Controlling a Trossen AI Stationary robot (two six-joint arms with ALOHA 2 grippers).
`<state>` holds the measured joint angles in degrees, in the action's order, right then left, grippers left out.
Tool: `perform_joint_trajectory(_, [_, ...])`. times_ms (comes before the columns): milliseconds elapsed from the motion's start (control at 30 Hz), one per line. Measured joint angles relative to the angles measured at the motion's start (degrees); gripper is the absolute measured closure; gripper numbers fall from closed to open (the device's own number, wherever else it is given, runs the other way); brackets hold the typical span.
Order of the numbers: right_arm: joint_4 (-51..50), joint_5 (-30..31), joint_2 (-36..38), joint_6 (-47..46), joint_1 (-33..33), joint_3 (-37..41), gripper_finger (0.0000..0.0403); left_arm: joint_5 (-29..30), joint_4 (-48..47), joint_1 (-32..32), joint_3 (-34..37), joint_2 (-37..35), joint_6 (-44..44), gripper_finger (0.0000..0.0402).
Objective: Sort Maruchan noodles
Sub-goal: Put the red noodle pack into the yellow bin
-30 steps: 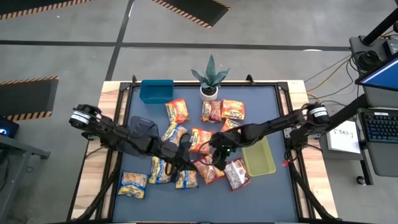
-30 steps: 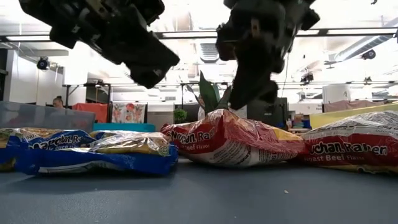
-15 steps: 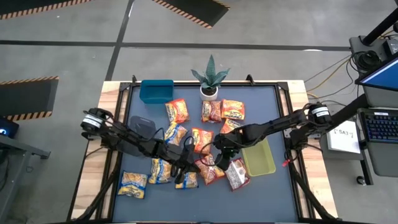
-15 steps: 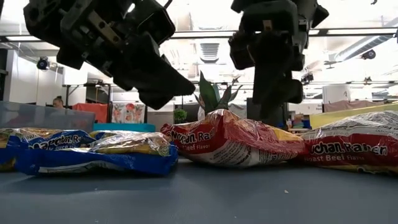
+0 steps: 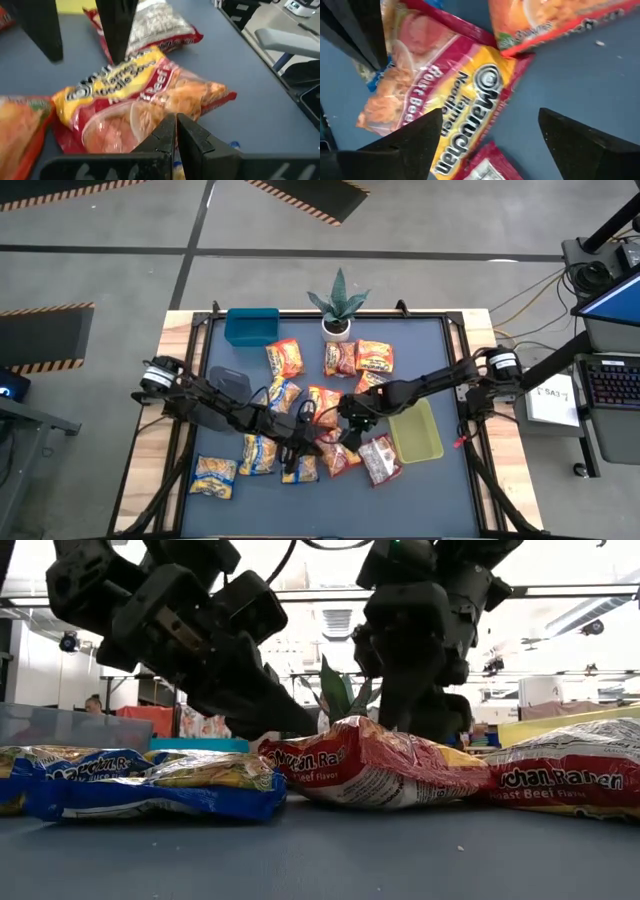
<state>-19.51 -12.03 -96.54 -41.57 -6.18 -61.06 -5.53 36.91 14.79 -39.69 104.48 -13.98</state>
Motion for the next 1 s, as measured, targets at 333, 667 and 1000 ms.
perform_joint_trajectory(333, [2.97,-0.02,-1.13,-0.02,1.21,0.19,0.0065,0.69,-0.45,-0.07,3.82,-0.34,-4.72,0.0402])
perform_joint_trajectory(667, [9.95,-2.32,-5.45,10.89,1.23,0.26,0.0067,1.7,1.45,-0.07,4.36,0.87,-4.66,0.0401])
perform_joint_trajectory(1000, [18.53,-7.61,-8.28,18.17,0.92,0.28,0.0078,1.98,1.92,-0.04,4.49,1.12,-4.63,0.0401])
